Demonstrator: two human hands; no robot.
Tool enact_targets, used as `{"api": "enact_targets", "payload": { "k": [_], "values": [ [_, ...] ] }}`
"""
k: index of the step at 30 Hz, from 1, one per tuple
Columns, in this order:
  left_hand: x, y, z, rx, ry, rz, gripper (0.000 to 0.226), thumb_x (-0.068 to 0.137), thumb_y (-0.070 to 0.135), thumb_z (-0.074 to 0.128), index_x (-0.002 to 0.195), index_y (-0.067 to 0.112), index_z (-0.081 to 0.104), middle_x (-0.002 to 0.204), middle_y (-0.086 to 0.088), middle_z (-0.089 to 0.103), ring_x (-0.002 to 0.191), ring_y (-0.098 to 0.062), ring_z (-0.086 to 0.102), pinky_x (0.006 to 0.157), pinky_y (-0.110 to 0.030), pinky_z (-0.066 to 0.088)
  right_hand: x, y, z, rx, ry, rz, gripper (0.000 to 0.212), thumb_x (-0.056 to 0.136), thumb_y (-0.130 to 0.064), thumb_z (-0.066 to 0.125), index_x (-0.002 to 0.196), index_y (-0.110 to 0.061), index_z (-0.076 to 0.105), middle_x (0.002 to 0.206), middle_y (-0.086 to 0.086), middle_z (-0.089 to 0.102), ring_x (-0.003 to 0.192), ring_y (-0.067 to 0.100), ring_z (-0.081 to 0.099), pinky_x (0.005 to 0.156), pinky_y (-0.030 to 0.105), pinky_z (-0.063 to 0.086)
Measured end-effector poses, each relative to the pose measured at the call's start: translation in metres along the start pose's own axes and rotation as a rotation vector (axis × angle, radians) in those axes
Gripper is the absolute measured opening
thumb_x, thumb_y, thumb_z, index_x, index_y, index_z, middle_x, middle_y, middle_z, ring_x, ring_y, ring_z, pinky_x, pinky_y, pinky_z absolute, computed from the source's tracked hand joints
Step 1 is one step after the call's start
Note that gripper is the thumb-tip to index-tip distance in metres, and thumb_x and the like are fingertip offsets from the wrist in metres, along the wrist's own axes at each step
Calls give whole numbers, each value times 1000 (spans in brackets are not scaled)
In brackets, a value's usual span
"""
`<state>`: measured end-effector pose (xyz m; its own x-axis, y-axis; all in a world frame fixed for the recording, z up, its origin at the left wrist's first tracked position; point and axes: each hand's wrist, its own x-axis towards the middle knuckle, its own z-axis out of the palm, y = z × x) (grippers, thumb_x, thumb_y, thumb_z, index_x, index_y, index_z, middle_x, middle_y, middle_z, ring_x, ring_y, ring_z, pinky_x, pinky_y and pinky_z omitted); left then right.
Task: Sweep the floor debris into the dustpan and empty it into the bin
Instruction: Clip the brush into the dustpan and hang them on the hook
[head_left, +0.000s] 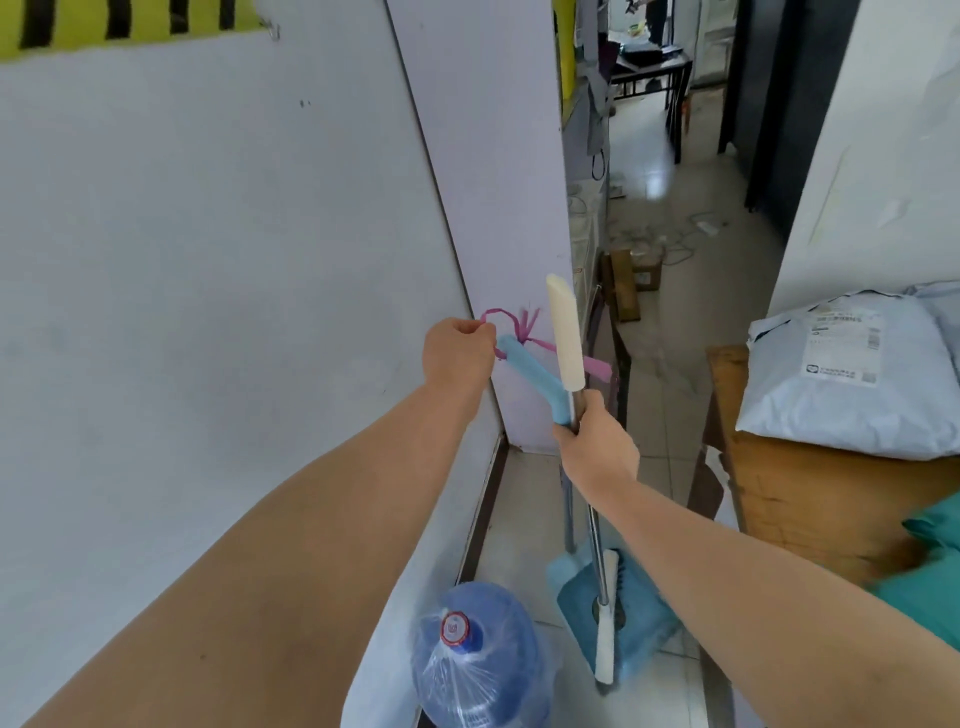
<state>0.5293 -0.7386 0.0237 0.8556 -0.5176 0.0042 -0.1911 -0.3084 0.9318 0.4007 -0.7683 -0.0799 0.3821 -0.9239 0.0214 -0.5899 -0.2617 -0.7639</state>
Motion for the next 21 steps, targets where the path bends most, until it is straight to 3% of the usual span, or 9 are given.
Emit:
{"api": "enact_targets", "payload": {
  "k": [6,9,11,13,17,21],
  "values": [
    [65,31,-25,-57,82,97,23,84,9,60,105,11,69,72,6,59,62,-9,53,60,-22,43,52,-51,10,88,39,-113,17,97,-29,59,108,-25,47,78,-10,53,65,8,53,49,15,34],
    [90,50,-39,-63,134,136,24,84,8,60,106,12,70,75,7,60,68,-11,55,68,-24,48,72,-76,13,95,49,-181,18,96,-29,60,108,-24,49,84,-6,59,73,14,59,56,20,43],
    [103,62,-46,-62,154,155,23,84,7,59,105,13,69,79,6,61,71,-12,56,70,-25,49,83,-93,12,84,40,-203,20,94,-28,62,109,-22,50,88,-4,63,79,18,64,68,33,55],
    [114,75,-52,-49,178,200,20,85,8,59,102,14,69,87,3,64,74,-12,57,70,-25,47,96,-109,9,85,30,-230,22,92,-28,64,109,-21,52,88,-3,64,80,21,65,75,40,56],
    [133,101,-61,4,259,305,18,84,14,61,99,12,70,85,3,66,66,-9,57,62,-22,47,122,-143,-1,52,27,-310,23,93,-24,61,111,-15,50,86,-2,58,75,23,56,66,31,42],
    [157,127,-72,84,358,369,17,85,20,62,97,12,72,79,2,68,73,-14,61,72,-28,53,146,-176,-12,21,39,-388,28,92,-25,60,116,-15,50,95,3,63,82,27,61,68,30,44]
  ]
}}
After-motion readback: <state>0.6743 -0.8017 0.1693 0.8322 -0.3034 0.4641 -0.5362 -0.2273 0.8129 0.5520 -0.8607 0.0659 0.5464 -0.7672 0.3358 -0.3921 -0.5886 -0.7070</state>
